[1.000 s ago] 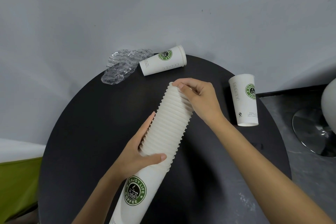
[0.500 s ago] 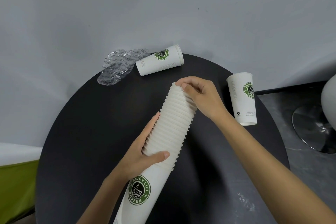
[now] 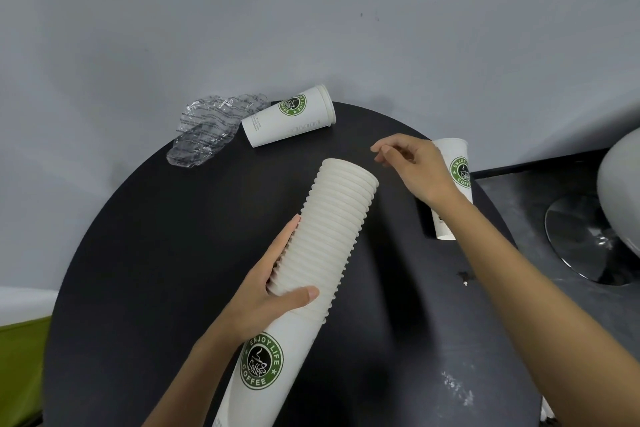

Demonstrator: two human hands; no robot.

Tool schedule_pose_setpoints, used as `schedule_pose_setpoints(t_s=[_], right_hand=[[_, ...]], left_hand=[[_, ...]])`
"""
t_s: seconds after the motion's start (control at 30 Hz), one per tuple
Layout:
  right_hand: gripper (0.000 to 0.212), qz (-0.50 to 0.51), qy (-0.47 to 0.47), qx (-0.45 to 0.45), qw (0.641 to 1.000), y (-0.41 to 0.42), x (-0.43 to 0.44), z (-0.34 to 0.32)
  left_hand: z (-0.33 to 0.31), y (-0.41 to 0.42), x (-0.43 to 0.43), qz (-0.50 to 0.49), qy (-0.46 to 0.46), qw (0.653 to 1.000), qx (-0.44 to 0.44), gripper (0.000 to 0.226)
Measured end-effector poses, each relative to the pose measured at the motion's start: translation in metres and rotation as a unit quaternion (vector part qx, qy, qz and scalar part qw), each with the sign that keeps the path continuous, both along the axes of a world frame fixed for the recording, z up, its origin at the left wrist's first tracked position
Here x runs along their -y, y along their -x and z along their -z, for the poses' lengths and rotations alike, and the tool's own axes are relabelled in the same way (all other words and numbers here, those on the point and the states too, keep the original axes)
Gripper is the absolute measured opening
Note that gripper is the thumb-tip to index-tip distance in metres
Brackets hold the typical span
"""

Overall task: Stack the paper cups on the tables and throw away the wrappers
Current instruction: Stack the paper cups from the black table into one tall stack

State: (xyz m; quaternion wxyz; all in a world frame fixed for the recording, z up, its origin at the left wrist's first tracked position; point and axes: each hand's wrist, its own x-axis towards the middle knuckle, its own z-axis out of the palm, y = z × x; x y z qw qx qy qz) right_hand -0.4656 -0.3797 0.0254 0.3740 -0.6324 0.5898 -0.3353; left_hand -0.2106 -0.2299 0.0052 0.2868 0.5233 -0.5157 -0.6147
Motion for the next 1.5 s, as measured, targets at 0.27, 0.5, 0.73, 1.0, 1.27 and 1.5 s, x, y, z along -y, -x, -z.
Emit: schedule_pose_setpoints(t_s=[0.27,0.5,0.73,1.0,1.27,1.5], right_hand=[[0.019,0.001,0.022,-0.174,0.984,0.049,0.019,0.009],[0.022,0.022,0.028,-0.328,0.944,0.083,0.043,0.012],[0.020,-0.011,-0.075,-0.327,0.942,0.089,0.063,0.021],[0.024,-0.033,-0.112,-0.350,0.929,0.083,0.063,0.026],[0.028,-0.049,-0.098,-0.322,0.940,0.072,0.060,0.019],[0.029,-0.042,-0.028,-0.200,0.979,0.060,0.047,0.015]], left_hand=[[0.006,0.019,0.016,0.012,0.001,1.000,-0.008,0.091],[0.010,0.032,0.025,0.029,-0.006,0.999,-0.016,0.091],[0.014,0.031,0.028,0.032,-0.011,0.999,-0.008,0.092],[0.017,0.026,0.031,0.023,-0.012,1.000,0.000,0.093],[0.017,0.021,0.031,0.016,-0.004,1.000,0.005,0.091],[0.015,0.010,0.025,0.015,-0.001,1.000,0.009,0.091]])
